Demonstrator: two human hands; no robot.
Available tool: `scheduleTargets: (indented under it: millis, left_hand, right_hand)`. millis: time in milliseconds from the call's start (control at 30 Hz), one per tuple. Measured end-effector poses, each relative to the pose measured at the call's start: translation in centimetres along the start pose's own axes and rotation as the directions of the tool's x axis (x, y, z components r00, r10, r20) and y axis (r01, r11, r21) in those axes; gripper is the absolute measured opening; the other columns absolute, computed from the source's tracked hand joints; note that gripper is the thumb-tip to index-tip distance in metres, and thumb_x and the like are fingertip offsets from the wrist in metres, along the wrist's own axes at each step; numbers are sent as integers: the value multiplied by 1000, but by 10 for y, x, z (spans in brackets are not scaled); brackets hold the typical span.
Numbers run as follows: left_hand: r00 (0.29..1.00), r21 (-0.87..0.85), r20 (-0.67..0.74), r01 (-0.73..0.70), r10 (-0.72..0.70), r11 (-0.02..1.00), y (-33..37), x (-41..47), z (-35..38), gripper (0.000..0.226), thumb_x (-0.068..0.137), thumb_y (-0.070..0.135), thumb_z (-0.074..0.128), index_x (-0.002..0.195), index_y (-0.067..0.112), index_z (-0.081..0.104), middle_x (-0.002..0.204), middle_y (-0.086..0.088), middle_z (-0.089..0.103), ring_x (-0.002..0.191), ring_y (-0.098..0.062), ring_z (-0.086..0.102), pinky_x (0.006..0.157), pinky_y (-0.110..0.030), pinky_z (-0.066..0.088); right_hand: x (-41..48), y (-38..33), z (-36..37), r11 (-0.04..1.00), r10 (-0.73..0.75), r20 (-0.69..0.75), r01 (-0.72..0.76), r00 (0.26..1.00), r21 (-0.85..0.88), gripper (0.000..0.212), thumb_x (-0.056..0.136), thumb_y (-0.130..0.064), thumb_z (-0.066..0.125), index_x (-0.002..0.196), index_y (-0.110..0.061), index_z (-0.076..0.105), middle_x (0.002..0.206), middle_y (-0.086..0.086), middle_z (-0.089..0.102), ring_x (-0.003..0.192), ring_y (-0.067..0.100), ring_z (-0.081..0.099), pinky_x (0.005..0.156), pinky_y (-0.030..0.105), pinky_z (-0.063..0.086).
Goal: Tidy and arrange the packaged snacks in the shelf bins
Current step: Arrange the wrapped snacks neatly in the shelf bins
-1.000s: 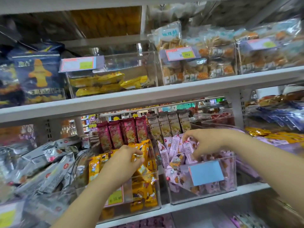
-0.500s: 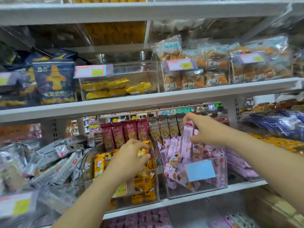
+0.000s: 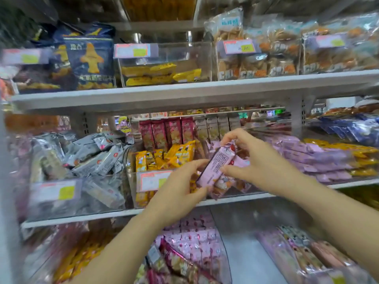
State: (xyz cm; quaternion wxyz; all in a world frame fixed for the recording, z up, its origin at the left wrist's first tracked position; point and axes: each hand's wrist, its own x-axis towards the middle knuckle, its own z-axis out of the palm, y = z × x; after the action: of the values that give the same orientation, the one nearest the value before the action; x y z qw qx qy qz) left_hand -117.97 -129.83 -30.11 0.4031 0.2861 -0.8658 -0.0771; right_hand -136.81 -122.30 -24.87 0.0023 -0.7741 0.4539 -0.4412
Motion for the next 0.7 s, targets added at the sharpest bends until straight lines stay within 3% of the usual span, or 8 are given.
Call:
scheduleTargets:
  millis: [133, 233, 367, 467, 533, 633, 700]
  left_hand:
    - [995, 47, 93, 42, -46, 998, -18, -39, 13, 48, 87, 26, 69, 132, 24, 51, 123, 15, 57, 109, 4, 52, 93, -16, 43]
    - [976, 123, 178, 101, -122, 987, -40, -65, 25, 45, 88, 32, 66, 131, 29, 52, 124, 13, 57, 110, -1, 53, 94, -24, 44]
    - [949, 309, 173, 202, -264, 929, -73, -101, 30, 34, 93, 35, 56, 126, 32, 55, 123, 13, 56, 114, -8, 53, 96, -30, 43]
    - [938, 404, 105, 263, -330, 876, -91, -117, 22, 30, 95, 34, 53, 125, 31, 58, 122, 11, 57, 110, -11, 56, 93, -32, 45]
    - [939, 468, 88, 257, -333, 846, -103, -123, 18, 28, 94, 31, 55, 121, 30, 61, 118, 8, 61, 110, -14, 57, 97, -34, 43]
    - [959, 538, 29, 223, -283, 813, -119, -129, 13, 21, 87, 27, 63, 107, 29, 68, 104, 8, 67, 102, -18, 62, 100, -44, 40]
    - [958, 531, 5, 240, -287, 813, -127, -132, 10, 19, 87, 32, 62, 106, 29, 68, 104, 10, 66, 102, -15, 61, 99, -41, 39]
  right_hand:
    - [-36, 22, 47, 987, 67, -11, -65, 998, 145, 40, 75, -8, 75, 97, -31, 50, 83, -8, 62, 78, 20, 58, 76, 28, 46]
    - [-64, 44, 90, 967, 127, -30, -117, 991, 227, 41, 74, -5, 75, 95, -30, 50, 84, -8, 62, 77, 20, 58, 74, 32, 46]
    - [-86, 73, 146, 920, 313, -40, -293, 949, 262, 40, 79, -6, 72, 91, -34, 45, 83, 12, 60, 75, 29, 54, 62, 30, 40]
    - [-83, 89, 184, 855, 433, -82, -380, 898, 354, 40, 81, -1, 68, 94, -30, 44, 86, 4, 56, 68, 13, 52, 55, 13, 40]
    - [-74, 93, 206, 802, 505, -88, -428, 859, 417, 35, 83, -1, 67, 99, -21, 44, 83, 0, 50, 61, -2, 47, 53, 10, 38]
    - [-53, 98, 239, 715, 615, -98, -500, 783, 489, 35, 84, -6, 69, 107, -14, 44, 92, -3, 53, 76, -4, 51, 65, 12, 41]
    - [-34, 103, 262, 618, 695, -51, -559, 717, 552, 37, 83, -12, 71, 111, -12, 46, 107, 5, 59, 98, 17, 58, 88, 33, 48]
